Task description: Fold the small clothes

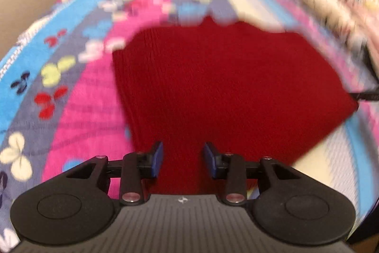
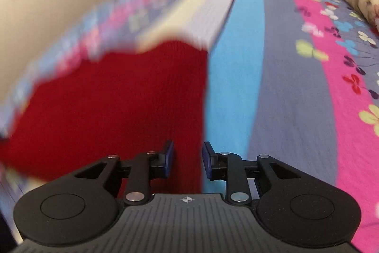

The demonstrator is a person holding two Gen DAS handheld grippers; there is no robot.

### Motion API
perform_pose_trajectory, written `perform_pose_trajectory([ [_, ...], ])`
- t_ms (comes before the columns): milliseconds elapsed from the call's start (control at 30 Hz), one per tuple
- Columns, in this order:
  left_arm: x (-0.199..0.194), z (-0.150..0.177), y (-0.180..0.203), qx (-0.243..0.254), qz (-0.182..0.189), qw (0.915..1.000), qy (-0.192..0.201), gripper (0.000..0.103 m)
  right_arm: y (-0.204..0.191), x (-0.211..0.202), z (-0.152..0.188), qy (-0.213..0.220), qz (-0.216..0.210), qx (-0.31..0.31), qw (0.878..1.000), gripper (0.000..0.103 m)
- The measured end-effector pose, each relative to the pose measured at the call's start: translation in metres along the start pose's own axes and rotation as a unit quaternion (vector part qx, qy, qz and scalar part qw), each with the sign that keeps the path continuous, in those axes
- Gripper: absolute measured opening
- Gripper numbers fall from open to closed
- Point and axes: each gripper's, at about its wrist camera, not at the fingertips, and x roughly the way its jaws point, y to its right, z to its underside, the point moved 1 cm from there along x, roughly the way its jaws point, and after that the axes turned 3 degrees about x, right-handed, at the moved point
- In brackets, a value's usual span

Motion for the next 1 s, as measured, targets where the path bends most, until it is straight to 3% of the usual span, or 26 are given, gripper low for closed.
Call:
perform_pose_trajectory([
  [100,-0.011,0.004,0.007,0.012,-0.015,0.9997,0.014,0.043,-0.004,-0.007,0.004,0.002,0.023,0.014,1.000,0.036],
  [167,-0.027,0.006,0.008,0.008,-0.023,0.9990,0.039,0.044,-0.008,-0.029,0.003,0.033,0.022,0.034,0.999,0.036],
  [233,-0.045,0.008,0.011,0.006,-0.042,0.9965,0.072,0.046,-0.019,-0.062,0.009,0.069,0.022,0.017,0.997,0.036],
  [333,-0.066,0.007,0.017,-0.010,-0.064,0.9939,0.089,0.048,-0.033,-0.102,0.017,0.105,0.027,-0.022,0.994,0.038],
  [467,-0.094,0.009,0.042,0.006,-0.132,0.9843,0.117,0.070,-0.036,-0.132,0.026,0.151,0.024,-0.039,0.987,0.047],
  [533,-0.099,0.015,0.048,-0.020,-0.141,0.9808,0.134,0.073,-0.032,-0.135,0.043,0.167,0.025,-0.025,0.985,0.048],
  [633,-0.096,0.015,0.051,-0.057,-0.144,0.9790,0.132,0.073,-0.021,-0.122,0.052,0.133,0.039,0.014,0.990,0.048],
  [700,-0.090,0.014,0.054,-0.060,-0.142,0.9802,0.124,0.073,-0.019,-0.120,0.050,0.139,0.039,0.017,0.989,0.048],
  [800,-0.081,0.011,0.056,-0.051,-0.171,0.9778,0.110,0.073,-0.019,-0.116,0.050,0.146,0.067,-0.008,0.987,0.048],
  [1000,-0.069,0.008,0.055,-0.066,-0.143,0.9827,0.097,0.073,-0.021,-0.107,0.046,0.142,0.058,0.003,0.988,0.049],
])
